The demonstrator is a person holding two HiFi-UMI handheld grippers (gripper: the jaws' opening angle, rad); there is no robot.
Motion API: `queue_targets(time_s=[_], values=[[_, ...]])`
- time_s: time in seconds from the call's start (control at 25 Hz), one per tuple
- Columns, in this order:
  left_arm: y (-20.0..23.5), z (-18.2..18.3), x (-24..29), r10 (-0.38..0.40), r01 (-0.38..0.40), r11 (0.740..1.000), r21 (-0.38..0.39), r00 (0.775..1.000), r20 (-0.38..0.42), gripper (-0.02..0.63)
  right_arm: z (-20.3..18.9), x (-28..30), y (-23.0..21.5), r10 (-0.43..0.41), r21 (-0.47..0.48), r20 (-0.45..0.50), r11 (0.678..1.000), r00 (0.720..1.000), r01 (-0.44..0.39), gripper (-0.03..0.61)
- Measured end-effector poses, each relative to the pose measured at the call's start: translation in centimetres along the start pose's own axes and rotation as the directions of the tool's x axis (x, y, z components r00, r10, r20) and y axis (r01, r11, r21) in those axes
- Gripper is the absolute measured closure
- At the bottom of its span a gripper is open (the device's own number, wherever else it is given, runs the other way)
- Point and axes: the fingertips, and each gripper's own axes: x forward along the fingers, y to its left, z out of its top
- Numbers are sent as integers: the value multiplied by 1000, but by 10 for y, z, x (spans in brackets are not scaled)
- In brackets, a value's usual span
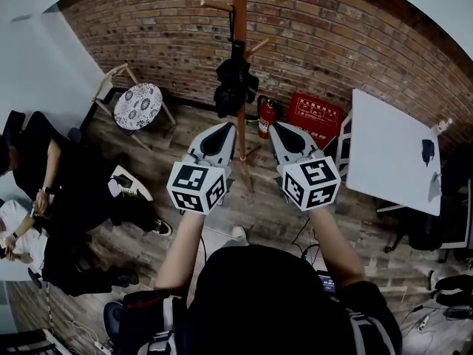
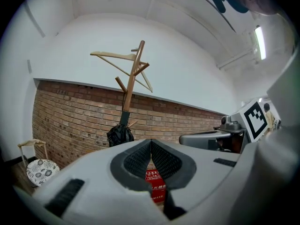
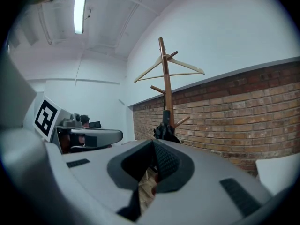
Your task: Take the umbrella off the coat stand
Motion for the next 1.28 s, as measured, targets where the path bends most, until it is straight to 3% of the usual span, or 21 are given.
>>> queue_targets(time_s=[0.8, 1.28], values=[[48, -15, 29, -102, 101, 995, -25, 994, -42, 594, -1, 61, -4, -75, 16, -23, 997, 997, 75, 549], [63, -15, 37, -86, 84, 996, -35, 996, -38, 594, 3, 73, -12, -82, 9, -15, 997, 996, 83, 549]])
